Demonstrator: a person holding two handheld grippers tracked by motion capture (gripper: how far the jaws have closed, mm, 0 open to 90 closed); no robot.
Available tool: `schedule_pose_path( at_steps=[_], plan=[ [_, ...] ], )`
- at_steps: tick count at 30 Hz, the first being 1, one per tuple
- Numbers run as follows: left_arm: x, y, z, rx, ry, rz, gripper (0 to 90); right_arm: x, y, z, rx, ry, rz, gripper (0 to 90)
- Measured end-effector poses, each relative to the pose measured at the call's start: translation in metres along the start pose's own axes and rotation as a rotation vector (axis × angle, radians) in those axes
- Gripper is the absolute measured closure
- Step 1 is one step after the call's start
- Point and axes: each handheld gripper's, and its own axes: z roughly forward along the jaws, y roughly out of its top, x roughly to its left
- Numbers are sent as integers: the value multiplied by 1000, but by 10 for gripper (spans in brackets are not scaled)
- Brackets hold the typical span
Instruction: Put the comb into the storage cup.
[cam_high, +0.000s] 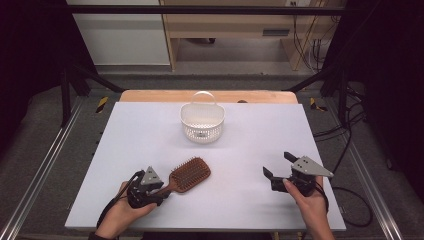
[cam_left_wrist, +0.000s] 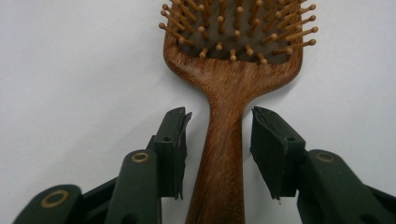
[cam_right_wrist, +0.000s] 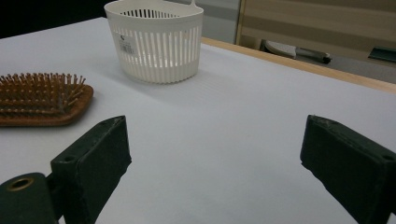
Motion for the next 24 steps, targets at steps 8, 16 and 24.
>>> schedule_pose_path(
  at_steps=[8,16,24],
  plan=[
    [-2,0,1,21,-18,19,610,0,0,1,3,2,-3,85],
    [-1,15,7,88,-24,47,631,1,0,1,5,9,-3,85],
    [1,28,11,176,-47,65,635,0,0,0,-1,12,7,85]
  ],
)
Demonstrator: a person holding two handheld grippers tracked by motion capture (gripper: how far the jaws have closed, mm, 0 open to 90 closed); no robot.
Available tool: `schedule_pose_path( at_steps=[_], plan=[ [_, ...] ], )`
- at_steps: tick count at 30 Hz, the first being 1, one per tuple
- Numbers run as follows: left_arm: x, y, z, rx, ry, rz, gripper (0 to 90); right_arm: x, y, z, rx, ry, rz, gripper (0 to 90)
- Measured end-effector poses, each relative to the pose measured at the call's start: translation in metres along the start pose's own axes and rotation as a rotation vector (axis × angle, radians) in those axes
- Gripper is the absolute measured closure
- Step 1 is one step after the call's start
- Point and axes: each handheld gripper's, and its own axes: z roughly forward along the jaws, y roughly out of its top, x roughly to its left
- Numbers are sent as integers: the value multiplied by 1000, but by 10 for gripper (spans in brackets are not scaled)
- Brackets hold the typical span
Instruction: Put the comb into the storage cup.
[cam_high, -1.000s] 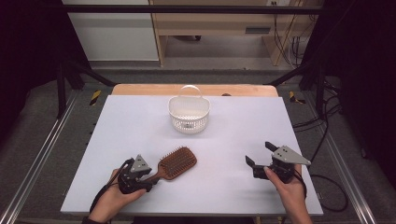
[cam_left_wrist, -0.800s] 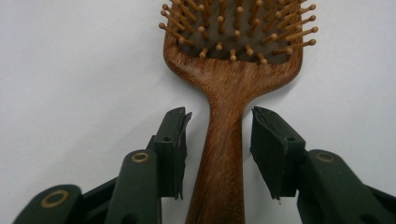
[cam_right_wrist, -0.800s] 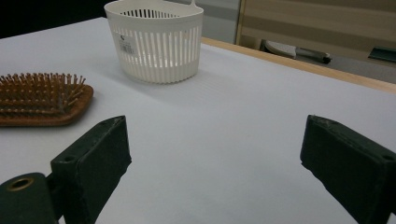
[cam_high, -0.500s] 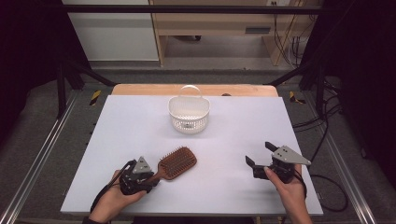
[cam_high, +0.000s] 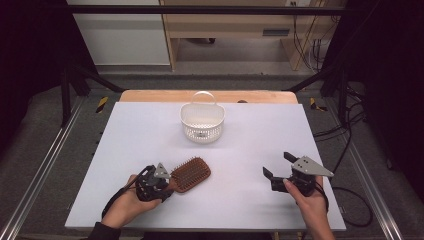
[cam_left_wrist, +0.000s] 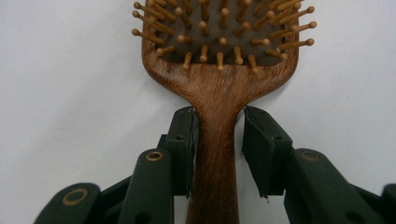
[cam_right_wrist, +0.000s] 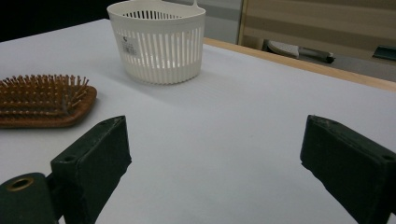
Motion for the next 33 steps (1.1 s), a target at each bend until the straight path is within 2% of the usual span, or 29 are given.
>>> schedule_pose_path(
  at_steps=[4,9,12,15,19,21,28,31,33],
  plan=[
    [2,6,1,43,-18,10,640,1,0,0,4,7,-2,85],
    [5,14,1,116,-39,46,670,0,0,-1,5,13,3,85],
    [5,19,2,149,-36,47,678,-1,0,0,9,17,7,84],
    [3,22,3,171,-26,48,695,0,0,0,12,23,4,85],
    [5,23,3,179,-33,41,712,2,0,1,17,31,0,84],
    [4,23,3,176,-28,45,719,2,0,1,20,34,2,84],
    [3,15,1,110,-23,53,722,1,0,2,24,37,6,85],
    [5,11,0,60,-22,42,722,2,0,2,26,43,4,85],
    [5,7,-2,0,-9,23,722,3,-1,2,27,46,3,85]
  ],
)
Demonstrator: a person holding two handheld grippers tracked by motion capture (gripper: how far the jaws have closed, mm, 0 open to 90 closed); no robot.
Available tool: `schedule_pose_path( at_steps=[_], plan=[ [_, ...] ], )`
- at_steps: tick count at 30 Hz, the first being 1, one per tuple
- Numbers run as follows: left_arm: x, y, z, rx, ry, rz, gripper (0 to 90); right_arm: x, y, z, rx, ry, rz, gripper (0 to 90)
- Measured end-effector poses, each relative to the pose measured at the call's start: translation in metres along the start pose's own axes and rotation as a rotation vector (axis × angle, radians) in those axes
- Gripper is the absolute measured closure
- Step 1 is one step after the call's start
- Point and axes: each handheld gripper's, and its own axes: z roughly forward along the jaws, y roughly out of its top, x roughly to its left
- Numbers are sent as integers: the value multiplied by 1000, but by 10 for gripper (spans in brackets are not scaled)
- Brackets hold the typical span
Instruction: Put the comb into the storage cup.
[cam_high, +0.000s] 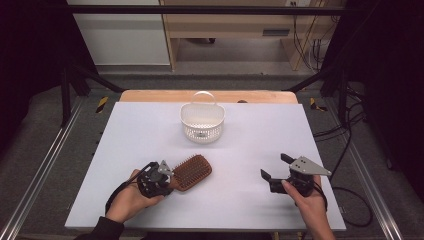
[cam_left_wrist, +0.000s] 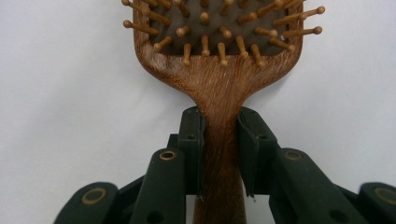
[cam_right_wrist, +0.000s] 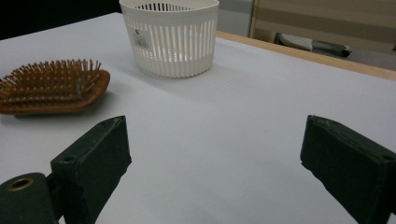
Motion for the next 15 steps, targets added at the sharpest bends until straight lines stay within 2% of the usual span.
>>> schedule_pose_path(
  at_steps=[3,4,6,7,10,13,15],
  plan=[
    [0,-5,-4,-104,14,-22,722,0,0,-1,-8,0,6,83],
    [1,-6,-5,-119,22,-22,722,0,0,-1,-9,2,11,81],
    [-1,-5,-10,-139,73,-1,722,0,0,0,-14,9,21,75],
    [-1,-5,-13,-158,84,-4,722,1,0,1,-18,15,33,72],
    [-1,-9,-18,-220,91,-15,722,4,2,4,-25,38,54,66],
    [-2,-13,-18,-256,120,-30,722,10,4,6,-31,60,60,62],
    [-4,-15,-17,-276,135,-26,722,13,5,7,-40,69,69,58]
  ],
)
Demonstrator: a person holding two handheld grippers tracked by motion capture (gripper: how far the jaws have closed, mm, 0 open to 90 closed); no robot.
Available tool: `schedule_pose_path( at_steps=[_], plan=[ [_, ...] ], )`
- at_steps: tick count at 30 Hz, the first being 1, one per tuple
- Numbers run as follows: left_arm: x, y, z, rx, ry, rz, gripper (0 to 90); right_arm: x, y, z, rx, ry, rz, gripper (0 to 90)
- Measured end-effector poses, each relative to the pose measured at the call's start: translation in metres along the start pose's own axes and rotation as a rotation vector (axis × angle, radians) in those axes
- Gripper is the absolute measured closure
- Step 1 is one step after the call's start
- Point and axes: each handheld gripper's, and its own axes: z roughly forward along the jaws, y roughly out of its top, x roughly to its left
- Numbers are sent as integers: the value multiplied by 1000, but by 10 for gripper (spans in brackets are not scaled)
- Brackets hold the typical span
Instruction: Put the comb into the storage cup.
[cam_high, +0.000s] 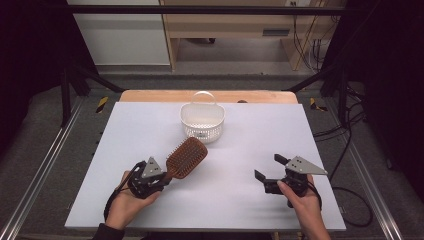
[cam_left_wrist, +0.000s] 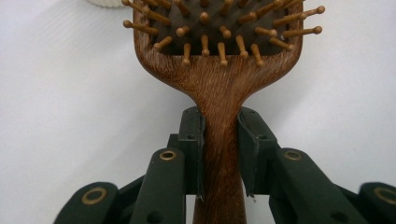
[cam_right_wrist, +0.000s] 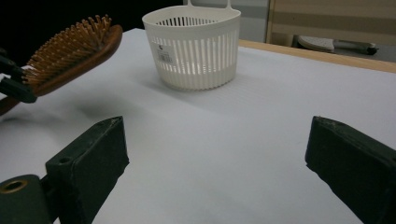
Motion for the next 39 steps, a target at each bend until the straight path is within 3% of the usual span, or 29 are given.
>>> schedule_pose_path(
  at_steps=[7,15,22,30,34,39],
  plan=[
    [-7,2,-1,-92,15,8,723,13,4,6,-54,43,75,51],
    [-13,4,-7,-165,35,11,722,40,9,31,-44,115,144,63],
    [-9,2,-14,-224,55,-19,723,69,25,53,-47,173,167,67],
    [-9,2,-20,-264,70,-18,723,97,42,82,-38,235,169,62],
    [-10,3,-22,-281,76,-17,723,107,50,90,-26,250,154,60],
    [-10,3,-24,-296,82,-16,723,111,56,96,-27,265,173,60]
  ],
)
